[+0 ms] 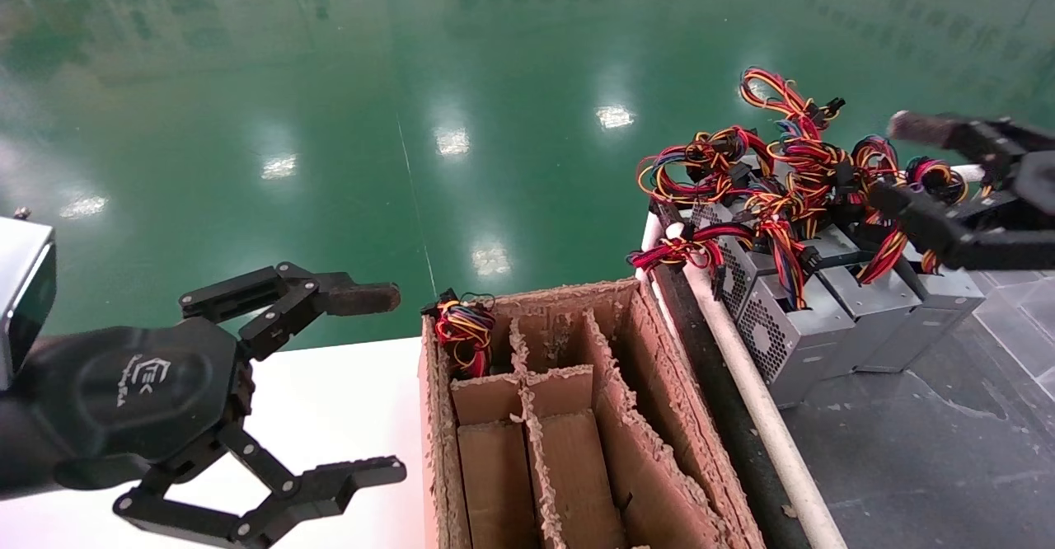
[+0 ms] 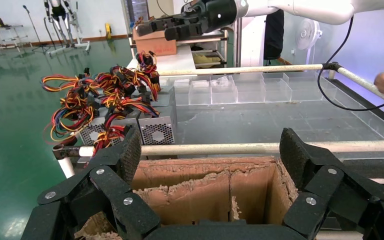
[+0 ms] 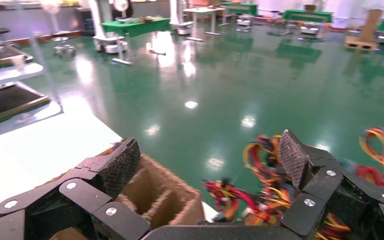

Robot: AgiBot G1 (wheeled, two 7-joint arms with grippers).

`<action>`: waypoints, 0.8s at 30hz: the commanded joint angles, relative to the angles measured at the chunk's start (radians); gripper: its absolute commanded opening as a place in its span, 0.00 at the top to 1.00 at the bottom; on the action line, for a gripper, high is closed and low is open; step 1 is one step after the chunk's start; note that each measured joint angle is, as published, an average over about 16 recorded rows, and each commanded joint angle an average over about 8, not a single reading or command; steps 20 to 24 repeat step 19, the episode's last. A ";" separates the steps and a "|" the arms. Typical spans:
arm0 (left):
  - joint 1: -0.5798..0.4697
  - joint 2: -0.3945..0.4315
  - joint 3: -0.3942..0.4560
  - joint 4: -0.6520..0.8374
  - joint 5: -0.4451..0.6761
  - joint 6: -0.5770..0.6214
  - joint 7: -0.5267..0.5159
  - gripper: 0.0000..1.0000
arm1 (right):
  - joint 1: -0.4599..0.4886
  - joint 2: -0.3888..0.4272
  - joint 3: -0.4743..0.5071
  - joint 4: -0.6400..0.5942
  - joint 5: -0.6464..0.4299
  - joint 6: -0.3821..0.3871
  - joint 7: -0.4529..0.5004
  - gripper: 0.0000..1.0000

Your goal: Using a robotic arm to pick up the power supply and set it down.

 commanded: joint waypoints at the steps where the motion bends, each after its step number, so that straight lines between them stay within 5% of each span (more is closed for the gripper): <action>1: 0.000 0.000 0.000 0.000 0.000 0.000 0.000 0.00 | -0.023 -0.002 0.012 0.041 0.003 0.002 0.008 0.00; 16: 0.000 0.000 0.000 0.000 0.000 0.000 0.000 0.00 | -0.192 -0.017 0.101 0.348 0.025 0.016 0.069 0.00; 24: 0.000 0.000 0.000 0.000 0.000 0.000 0.000 0.00 | -0.209 -0.019 0.110 0.378 0.027 0.017 0.075 0.00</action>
